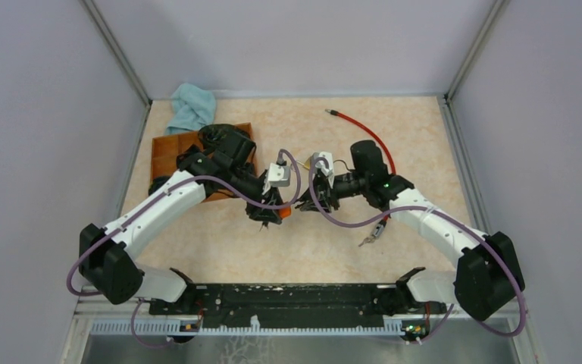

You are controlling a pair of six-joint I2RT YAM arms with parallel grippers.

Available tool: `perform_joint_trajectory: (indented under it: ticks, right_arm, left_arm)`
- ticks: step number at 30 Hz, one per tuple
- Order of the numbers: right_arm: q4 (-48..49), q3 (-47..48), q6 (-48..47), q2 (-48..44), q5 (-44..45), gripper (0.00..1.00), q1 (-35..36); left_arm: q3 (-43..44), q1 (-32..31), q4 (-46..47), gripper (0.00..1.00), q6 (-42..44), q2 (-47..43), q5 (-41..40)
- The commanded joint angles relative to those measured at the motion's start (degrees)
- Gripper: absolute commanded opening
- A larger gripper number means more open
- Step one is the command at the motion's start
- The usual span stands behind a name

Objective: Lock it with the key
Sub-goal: Lock the lock.

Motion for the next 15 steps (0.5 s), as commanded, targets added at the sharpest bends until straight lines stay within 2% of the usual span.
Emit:
perform_joint_trajectory:
  ticks: [1,5,15]
  right_arm:
    - [4.98,2.29,1.12,0.33,-0.92,0.31,0.83]
    - [6.49,2.35,2.43,0.89,-0.56,0.30,1.30]
    - [6.43,2.04,1.98,1.99,-0.26,0.18,1.54]
  left_arm:
    - [-0.86,-0.12,3.42,0.00,-0.06,-1.89,2.07]
    - [-1.36,-0.20,3.78,0.00,-0.06,-1.91,1.92]
    - [-1.50,-0.20,4.00,0.00,0.09,-1.68,1.66]
